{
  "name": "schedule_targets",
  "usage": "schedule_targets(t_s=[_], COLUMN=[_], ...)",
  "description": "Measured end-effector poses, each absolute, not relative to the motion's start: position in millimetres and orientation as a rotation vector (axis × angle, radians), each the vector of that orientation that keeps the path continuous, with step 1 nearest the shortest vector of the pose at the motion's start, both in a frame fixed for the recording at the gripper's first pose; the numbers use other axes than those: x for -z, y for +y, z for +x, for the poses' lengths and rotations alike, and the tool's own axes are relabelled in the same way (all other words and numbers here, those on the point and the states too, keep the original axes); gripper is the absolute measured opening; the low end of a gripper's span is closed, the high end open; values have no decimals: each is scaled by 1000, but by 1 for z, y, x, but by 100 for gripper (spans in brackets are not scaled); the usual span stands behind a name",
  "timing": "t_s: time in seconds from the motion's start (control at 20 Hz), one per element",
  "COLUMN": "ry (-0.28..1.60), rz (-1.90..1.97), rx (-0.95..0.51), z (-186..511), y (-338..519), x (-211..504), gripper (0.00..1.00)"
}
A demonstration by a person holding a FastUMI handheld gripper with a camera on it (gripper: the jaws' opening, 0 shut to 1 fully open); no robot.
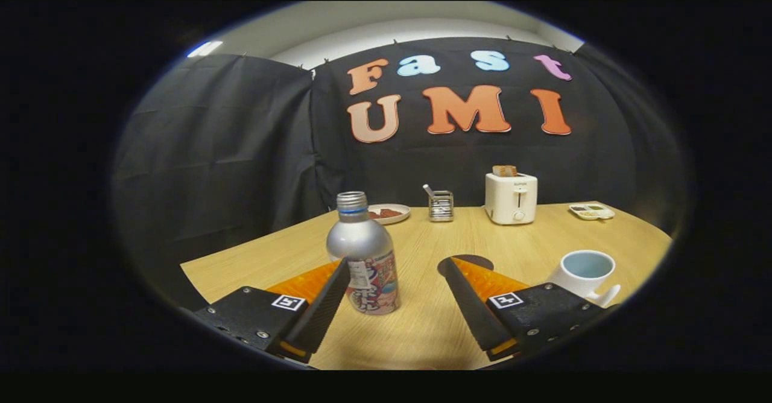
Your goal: Take the bottle from table, then pour the juice into the cup, finally place the bottle on the coaster
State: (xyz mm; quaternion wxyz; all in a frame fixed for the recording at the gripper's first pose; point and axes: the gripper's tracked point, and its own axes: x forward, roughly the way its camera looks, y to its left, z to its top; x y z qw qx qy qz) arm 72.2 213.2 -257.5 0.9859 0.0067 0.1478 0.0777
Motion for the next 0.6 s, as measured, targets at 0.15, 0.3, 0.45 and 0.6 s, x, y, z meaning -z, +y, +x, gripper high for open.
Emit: schedule_targets(t_s=[0.15,0.3,0.45,0.6], ry=[335,362,407,447], rz=[26,34,49,56], rx=[-171,-173,-159,-120], z=[75,84,90,95], y=[227,238,245,245], x=[270,281,295,306], gripper=[95,95,95,93])
